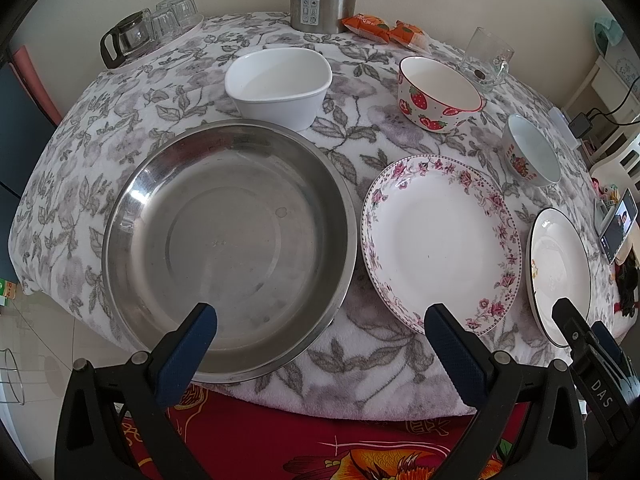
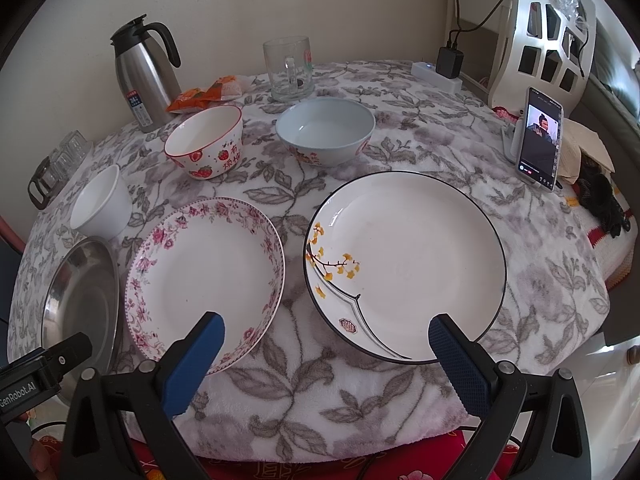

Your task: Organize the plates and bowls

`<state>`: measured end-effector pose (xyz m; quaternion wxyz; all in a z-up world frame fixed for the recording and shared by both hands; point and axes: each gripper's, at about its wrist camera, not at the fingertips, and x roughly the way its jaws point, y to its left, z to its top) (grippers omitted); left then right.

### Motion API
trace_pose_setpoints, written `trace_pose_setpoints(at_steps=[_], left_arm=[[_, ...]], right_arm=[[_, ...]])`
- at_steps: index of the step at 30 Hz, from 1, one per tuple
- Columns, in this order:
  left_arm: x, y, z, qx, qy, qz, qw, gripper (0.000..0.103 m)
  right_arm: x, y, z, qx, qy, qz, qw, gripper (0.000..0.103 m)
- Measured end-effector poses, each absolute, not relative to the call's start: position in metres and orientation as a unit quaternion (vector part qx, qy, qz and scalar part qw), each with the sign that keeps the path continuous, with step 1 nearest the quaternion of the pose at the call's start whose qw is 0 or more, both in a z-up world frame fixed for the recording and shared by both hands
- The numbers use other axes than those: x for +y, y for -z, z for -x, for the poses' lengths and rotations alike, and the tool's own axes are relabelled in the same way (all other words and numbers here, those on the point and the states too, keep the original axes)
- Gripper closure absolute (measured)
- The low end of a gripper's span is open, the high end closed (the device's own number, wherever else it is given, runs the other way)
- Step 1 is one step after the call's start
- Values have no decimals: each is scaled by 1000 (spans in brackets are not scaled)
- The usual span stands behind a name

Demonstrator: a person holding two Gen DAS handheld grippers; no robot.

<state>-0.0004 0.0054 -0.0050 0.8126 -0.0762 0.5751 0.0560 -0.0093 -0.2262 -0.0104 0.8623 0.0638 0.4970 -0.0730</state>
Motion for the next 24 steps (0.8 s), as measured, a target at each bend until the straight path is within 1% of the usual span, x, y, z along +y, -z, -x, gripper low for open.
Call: trace_pose_setpoints(at_steps=[6,10,13,18,24], left_arm=[[7,6,0,576,-54,79,812,0],[23,3,0,564,-66,109,816,0],[51,-2,0,539,-133,136,820,0],[109,-12,10,488,-215,210,819,0],[160,-4,20,473,-255,283,794,0]], right_arm=[[-225,12,10,500,72,-61,861,0],[-217,11,9,502,64,-63,860,0],[-212,11,4,502,46,-68,861,0],[-199,12,-3,500,4,-108,860,0],[-169,6,-13,472,-35,-110,874,0]])
